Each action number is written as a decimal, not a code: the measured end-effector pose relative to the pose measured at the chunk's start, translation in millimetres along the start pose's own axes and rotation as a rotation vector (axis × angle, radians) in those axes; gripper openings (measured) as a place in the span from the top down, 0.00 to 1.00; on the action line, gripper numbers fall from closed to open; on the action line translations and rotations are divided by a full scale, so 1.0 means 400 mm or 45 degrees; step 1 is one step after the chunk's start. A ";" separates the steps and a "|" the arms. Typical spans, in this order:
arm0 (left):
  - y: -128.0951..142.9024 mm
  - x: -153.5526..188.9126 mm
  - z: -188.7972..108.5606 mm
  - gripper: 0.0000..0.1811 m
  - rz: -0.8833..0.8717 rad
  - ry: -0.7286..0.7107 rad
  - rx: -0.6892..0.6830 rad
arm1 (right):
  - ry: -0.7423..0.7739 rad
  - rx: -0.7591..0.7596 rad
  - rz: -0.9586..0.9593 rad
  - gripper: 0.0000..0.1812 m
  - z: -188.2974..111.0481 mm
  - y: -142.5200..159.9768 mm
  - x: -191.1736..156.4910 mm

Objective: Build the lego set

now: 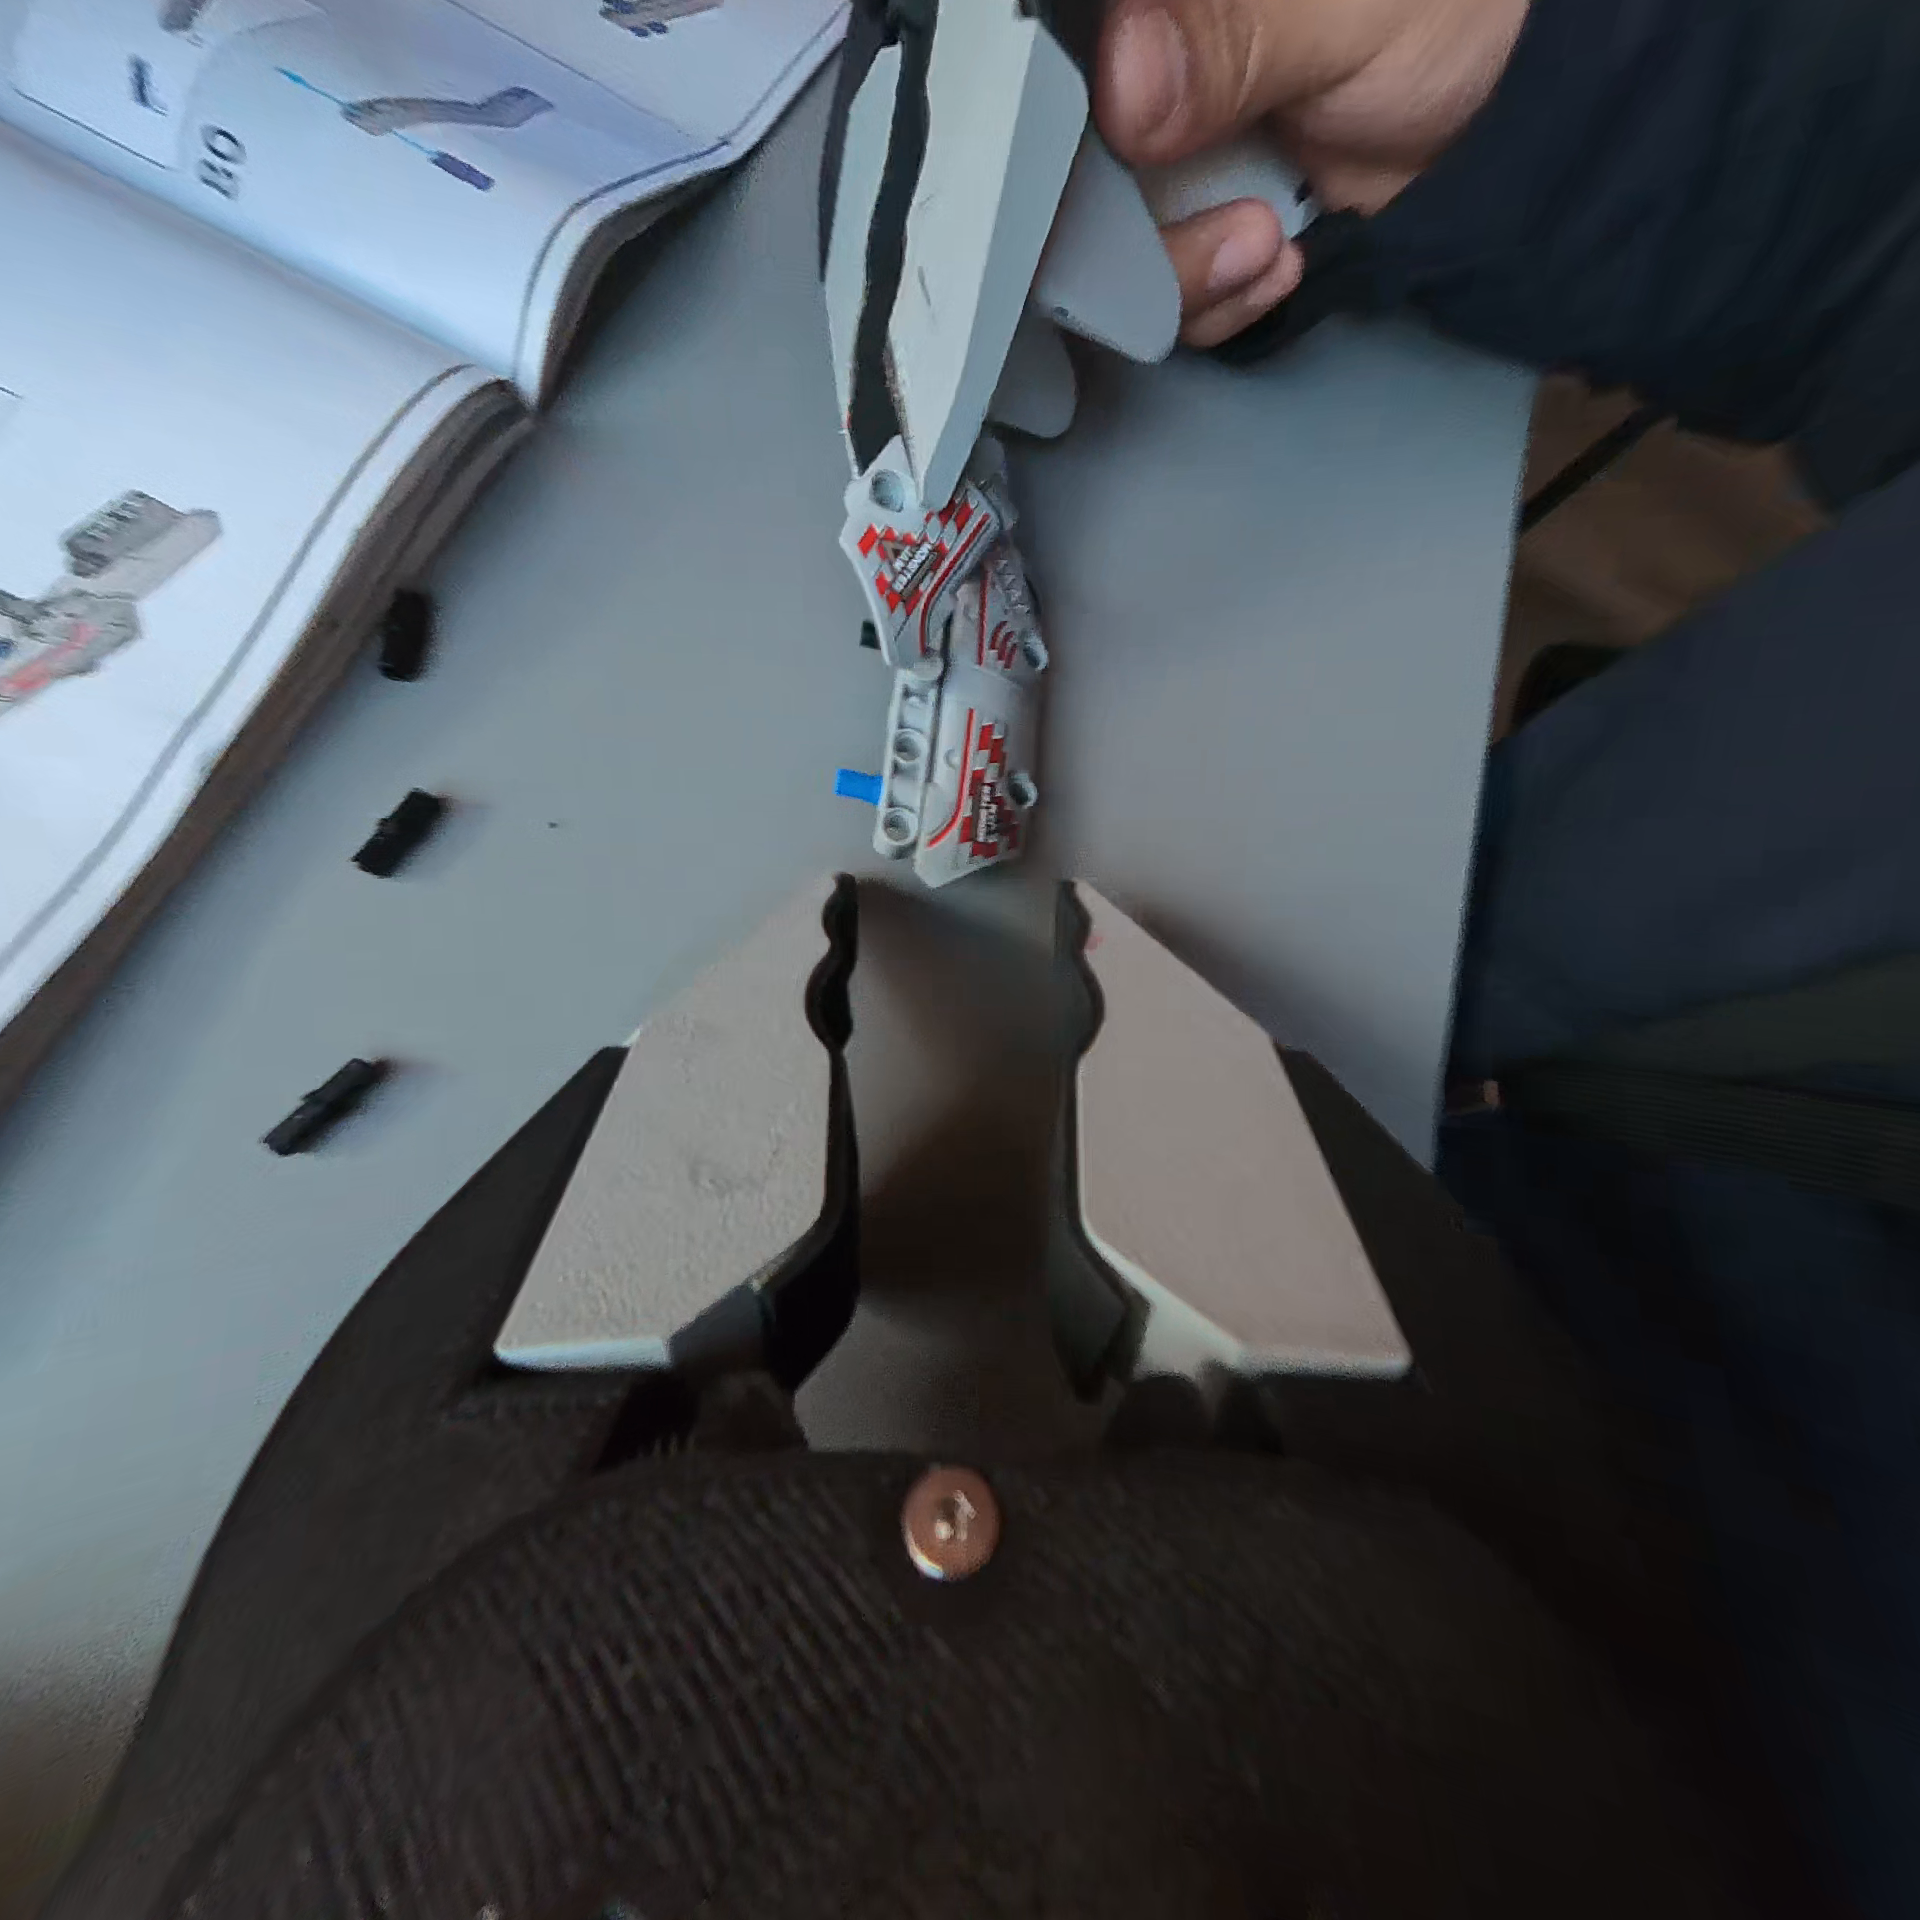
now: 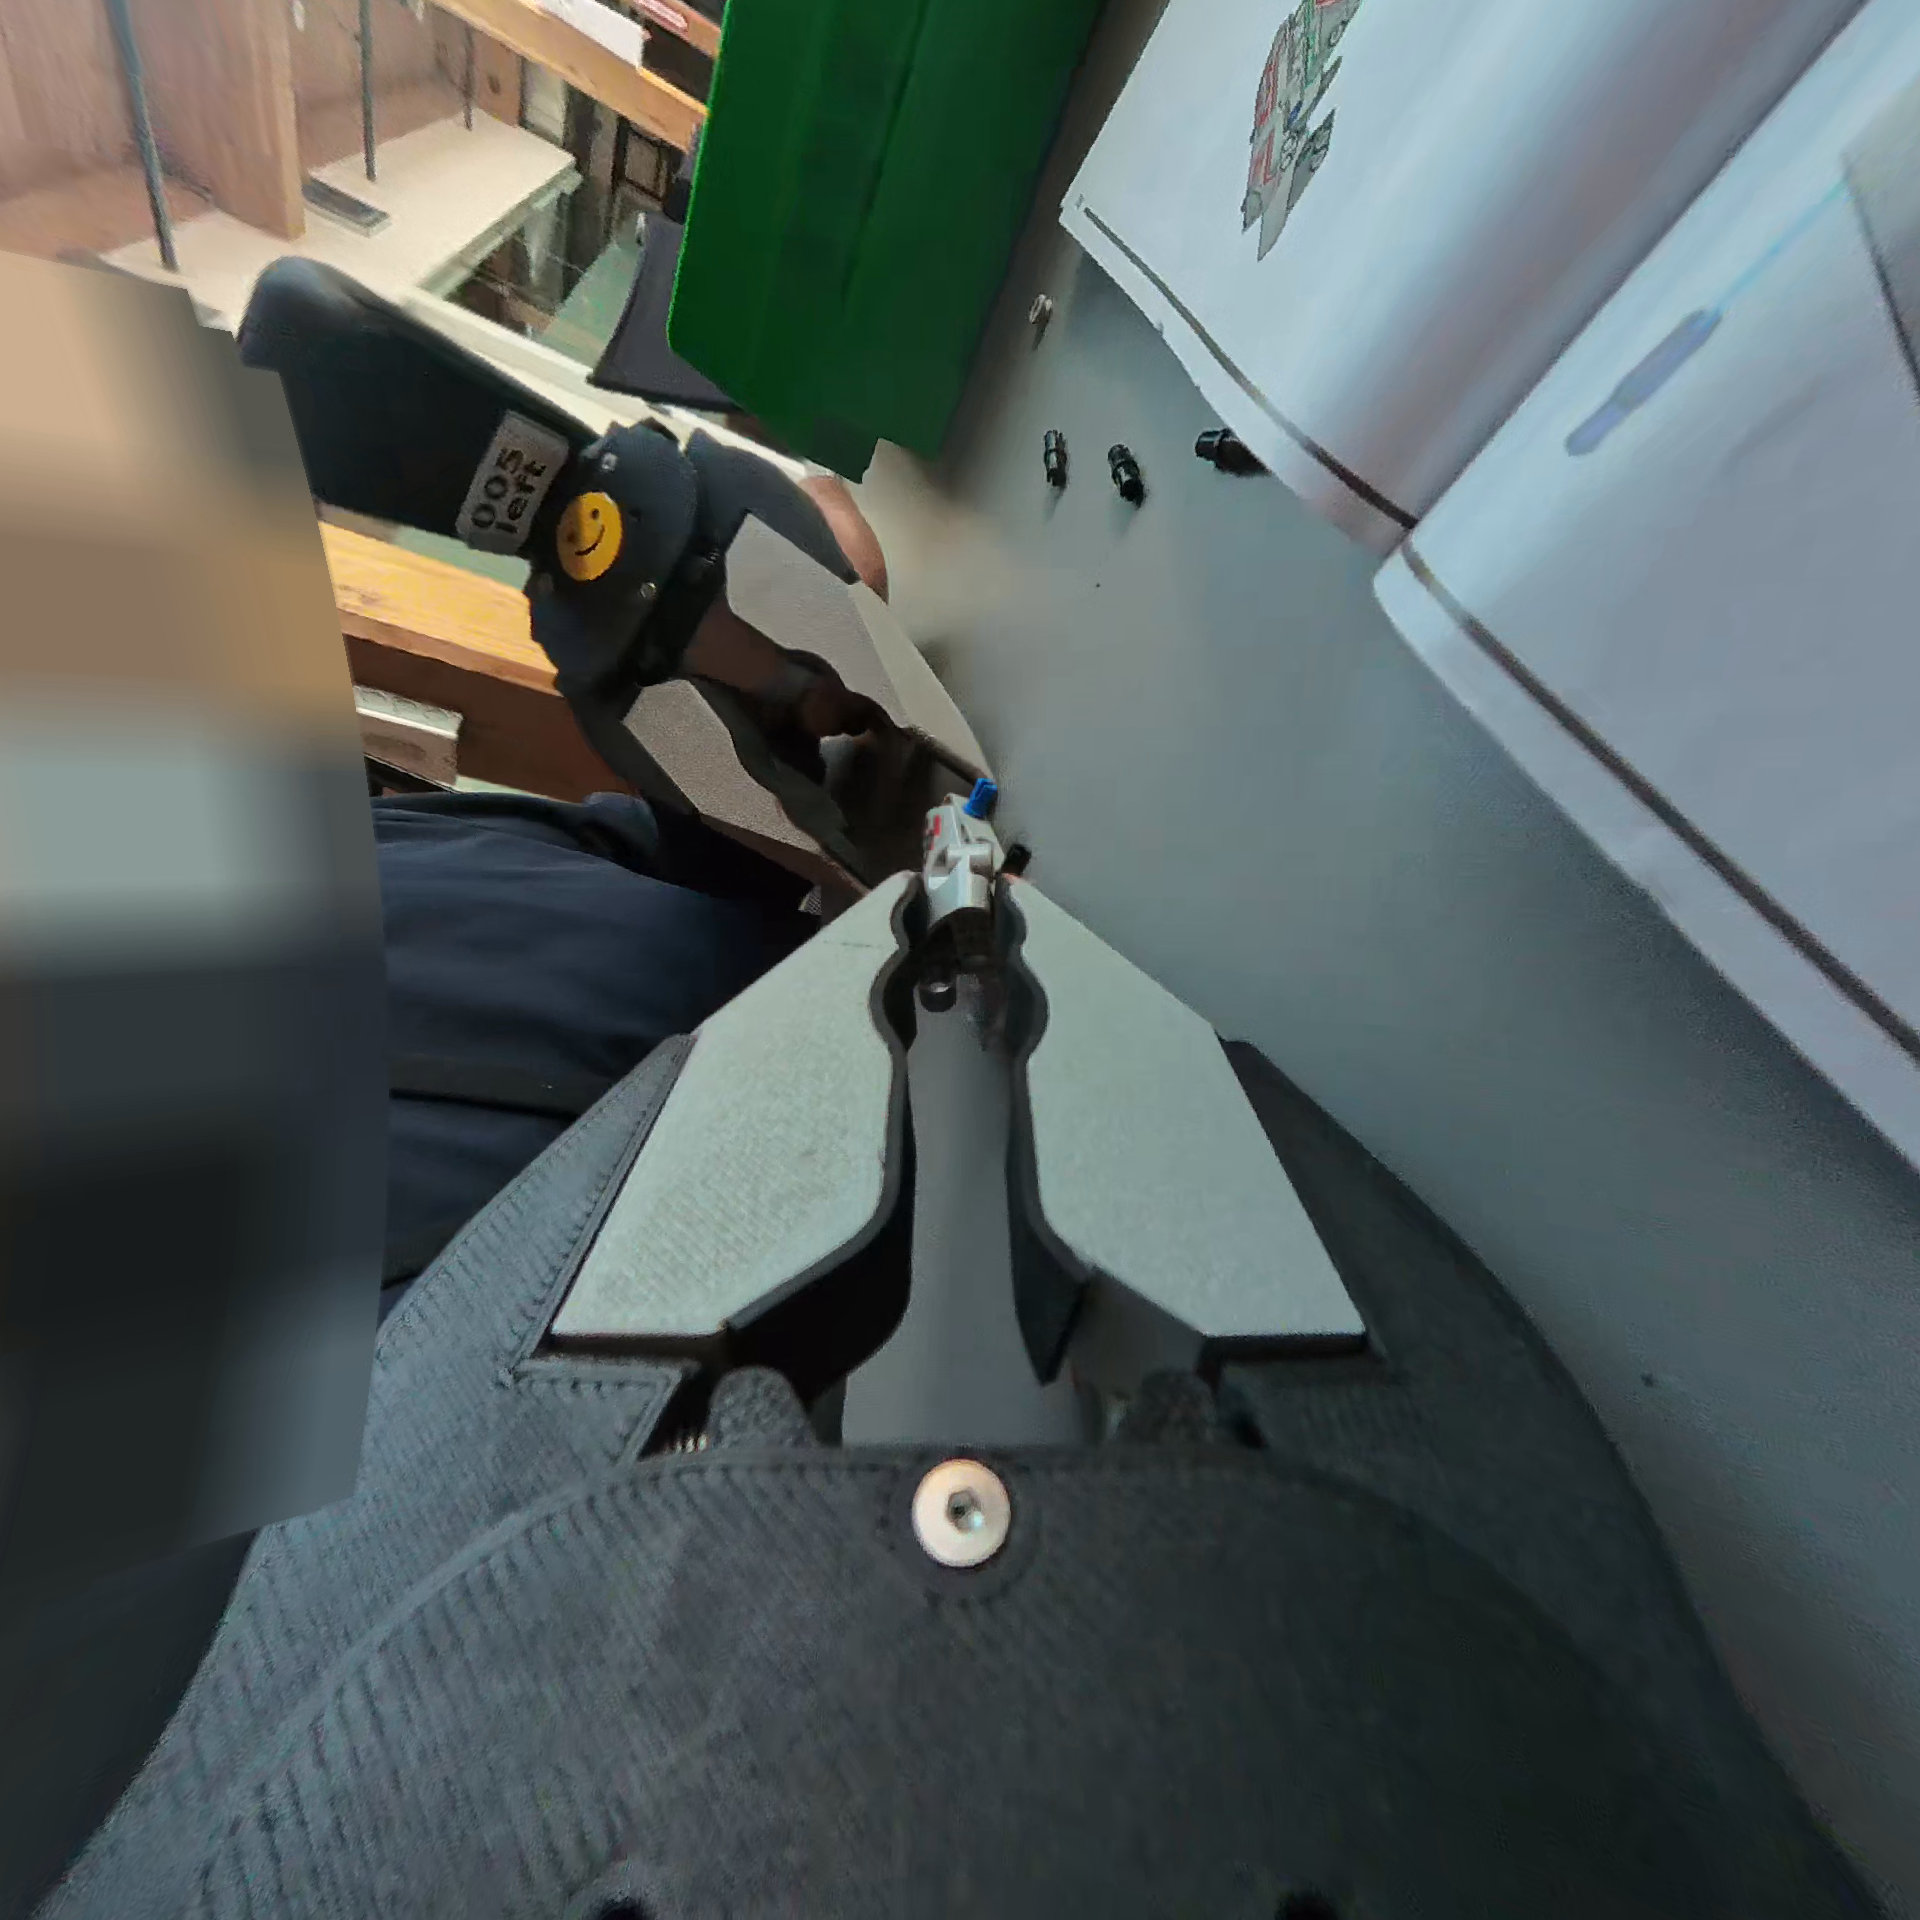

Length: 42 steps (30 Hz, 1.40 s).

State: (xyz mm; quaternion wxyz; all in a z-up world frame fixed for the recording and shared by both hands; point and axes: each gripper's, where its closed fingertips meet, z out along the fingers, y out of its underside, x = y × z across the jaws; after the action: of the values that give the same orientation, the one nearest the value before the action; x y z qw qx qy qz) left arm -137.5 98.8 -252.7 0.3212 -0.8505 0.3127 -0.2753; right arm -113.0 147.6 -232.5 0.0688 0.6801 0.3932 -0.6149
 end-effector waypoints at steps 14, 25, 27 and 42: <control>-0.047 -0.010 0.027 0.97 -0.188 0.279 0.004 | -0.178 0.107 0.102 0.95 -0.020 -0.011 -0.034; -0.052 0.002 0.029 1.00 0.367 0.088 0.016 | -0.111 0.240 -0.254 0.95 -0.070 -0.047 -0.065; -0.060 0.001 0.026 1.00 0.345 0.106 0.037 | -0.082 0.218 -0.333 0.95 -0.056 -0.044 -0.073; -0.087 0.000 0.000 1.00 0.207 0.232 0.139 | -0.077 0.154 -0.315 0.95 -0.038 -0.051 -0.063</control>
State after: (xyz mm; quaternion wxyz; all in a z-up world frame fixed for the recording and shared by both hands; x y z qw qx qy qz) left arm -125.3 119.6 -227.8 0.3584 -0.7751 0.3931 -0.3410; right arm -111.9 158.8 -198.5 -0.0369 0.6105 0.4341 -0.6615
